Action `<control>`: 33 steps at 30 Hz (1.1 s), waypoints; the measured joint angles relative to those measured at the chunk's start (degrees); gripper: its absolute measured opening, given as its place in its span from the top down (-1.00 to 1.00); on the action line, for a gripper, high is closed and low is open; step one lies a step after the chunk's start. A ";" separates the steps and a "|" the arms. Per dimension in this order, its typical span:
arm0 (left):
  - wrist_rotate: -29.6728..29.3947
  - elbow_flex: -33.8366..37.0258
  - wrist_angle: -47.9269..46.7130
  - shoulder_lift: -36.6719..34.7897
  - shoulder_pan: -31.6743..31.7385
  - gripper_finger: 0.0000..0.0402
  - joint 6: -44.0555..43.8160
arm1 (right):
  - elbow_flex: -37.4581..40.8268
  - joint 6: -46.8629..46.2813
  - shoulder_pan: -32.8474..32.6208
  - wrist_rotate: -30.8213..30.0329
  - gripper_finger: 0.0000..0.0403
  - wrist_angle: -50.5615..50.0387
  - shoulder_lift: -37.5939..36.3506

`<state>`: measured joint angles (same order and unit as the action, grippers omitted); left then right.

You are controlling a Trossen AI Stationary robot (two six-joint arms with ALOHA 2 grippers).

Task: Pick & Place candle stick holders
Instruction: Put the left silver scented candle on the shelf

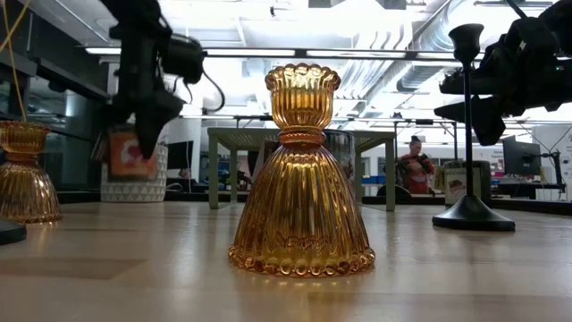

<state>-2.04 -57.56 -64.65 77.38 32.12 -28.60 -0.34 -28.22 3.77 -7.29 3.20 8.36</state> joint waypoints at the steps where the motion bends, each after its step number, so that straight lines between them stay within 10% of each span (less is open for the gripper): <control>1: -0.02 -2.04 -1.89 0.00 -0.01 -0.77 0.03 | 0.00 -0.01 0.00 0.00 -0.02 -0.02 0.00; 15: -4.33 -29.39 -14.06 3.36 0.13 -0.77 2.18 | 0.02 0.00 -0.02 0.00 -0.02 0.00 0.00; 33: -5.11 -59.11 -16.56 26.29 3.16 -0.77 25.53 | 0.00 0.01 -0.02 0.00 -0.02 -0.02 0.00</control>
<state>-7.16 -116.66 -81.21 103.68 35.28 -3.07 -0.34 -28.21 3.75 -7.29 3.18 8.36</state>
